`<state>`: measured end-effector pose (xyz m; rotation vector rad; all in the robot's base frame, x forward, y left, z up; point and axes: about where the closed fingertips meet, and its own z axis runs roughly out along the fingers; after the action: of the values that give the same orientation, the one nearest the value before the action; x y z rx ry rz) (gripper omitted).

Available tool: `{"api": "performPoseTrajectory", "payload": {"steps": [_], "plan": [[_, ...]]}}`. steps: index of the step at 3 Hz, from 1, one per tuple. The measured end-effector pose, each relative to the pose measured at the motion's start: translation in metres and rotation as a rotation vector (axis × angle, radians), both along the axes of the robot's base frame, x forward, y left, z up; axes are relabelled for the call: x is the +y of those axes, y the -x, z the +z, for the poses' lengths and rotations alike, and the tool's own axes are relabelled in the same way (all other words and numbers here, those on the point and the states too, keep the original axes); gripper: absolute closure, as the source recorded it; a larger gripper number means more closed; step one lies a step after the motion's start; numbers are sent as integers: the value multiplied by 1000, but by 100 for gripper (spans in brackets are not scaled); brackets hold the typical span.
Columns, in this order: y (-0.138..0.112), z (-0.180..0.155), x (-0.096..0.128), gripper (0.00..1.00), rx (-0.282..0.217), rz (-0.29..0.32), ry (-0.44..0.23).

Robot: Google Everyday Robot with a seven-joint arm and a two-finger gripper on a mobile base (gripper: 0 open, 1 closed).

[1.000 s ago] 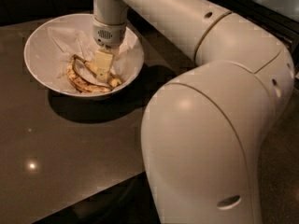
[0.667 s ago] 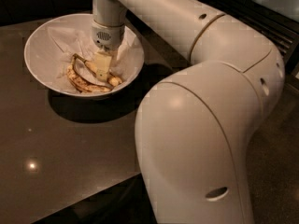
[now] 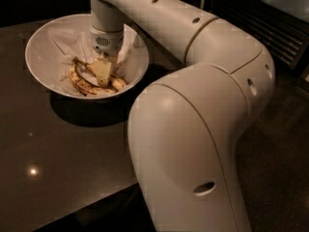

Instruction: Pick banana from white bowl

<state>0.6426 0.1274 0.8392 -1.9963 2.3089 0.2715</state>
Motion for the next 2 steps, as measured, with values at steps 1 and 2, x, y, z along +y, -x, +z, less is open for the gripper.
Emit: {"api": "performPoseTrajectory", "payload": {"steps": [1,2], "plan": [[0,3,0,67,0,0,0],[0,1,2,90,7,-1,-2]]}}
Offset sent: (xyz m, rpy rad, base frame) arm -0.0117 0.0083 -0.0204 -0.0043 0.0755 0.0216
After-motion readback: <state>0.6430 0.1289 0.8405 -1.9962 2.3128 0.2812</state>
